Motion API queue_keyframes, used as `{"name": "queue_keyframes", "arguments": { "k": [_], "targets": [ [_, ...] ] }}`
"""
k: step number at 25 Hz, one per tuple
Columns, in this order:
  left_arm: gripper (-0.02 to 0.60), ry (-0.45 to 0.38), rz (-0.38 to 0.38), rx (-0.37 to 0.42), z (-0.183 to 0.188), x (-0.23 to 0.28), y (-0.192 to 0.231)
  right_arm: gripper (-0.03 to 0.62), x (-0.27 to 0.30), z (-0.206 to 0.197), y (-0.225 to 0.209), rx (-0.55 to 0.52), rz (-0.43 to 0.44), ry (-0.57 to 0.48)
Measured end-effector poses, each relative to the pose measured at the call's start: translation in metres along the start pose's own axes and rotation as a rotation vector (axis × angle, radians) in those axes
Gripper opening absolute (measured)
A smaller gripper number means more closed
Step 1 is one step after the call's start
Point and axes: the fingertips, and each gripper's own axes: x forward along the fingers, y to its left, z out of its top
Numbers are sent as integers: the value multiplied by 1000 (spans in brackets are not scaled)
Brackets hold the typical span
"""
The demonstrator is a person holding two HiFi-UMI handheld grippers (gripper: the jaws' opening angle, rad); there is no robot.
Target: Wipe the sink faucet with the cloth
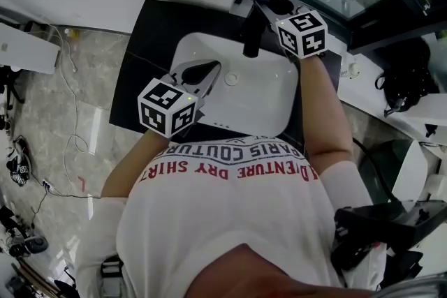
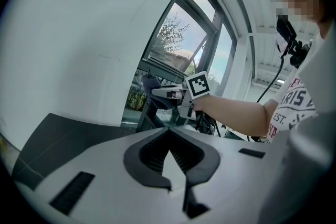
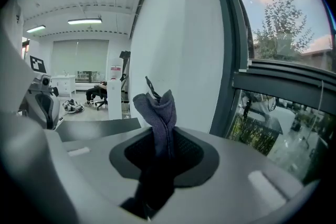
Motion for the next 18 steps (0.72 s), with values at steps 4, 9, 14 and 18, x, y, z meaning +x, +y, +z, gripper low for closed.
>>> {"name": "queue_keyframes", "arguments": {
  "k": [4,9,14,18],
  "targets": [
    [2,6,-12,-1,0,2,-4,77,-3,-2,6,-17,-10,8],
    [2,10,-20,-2,-2,5,-7,77,-16,-6,25,-44,-5,-1],
    [2,17,-18,-10,-9,4,-7,77,-36,-17,56,-110,13,5],
    [2,17,-12,-12,-12,4,-3,77,-45,-24,70,-102,10,-3]
  ]
}}
